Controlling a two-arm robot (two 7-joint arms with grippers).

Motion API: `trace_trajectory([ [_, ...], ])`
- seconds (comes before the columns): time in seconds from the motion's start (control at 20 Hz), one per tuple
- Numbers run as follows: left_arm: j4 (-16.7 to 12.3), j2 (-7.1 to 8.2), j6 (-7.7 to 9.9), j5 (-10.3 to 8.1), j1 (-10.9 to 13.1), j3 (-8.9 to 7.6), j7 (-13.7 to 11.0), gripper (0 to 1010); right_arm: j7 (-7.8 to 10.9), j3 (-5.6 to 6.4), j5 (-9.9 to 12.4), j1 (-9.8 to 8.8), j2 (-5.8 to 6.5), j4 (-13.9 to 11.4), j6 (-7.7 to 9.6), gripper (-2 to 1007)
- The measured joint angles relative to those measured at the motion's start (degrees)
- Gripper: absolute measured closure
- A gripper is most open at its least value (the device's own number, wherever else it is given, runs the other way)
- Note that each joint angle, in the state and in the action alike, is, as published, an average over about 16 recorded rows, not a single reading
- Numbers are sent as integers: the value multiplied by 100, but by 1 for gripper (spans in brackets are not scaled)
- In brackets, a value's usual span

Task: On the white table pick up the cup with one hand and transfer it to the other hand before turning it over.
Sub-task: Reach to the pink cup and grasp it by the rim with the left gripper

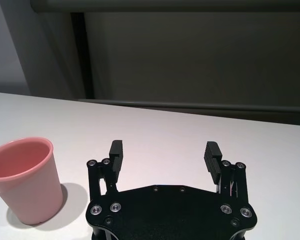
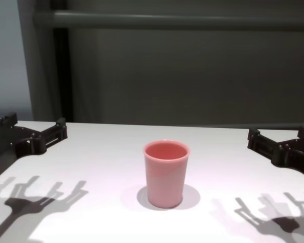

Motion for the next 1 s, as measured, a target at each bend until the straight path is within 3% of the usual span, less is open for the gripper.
trace_trajectory([
  [1.0,0,0,0,0,0,0,0,9,0,0,0,0,0,0,0,3],
])
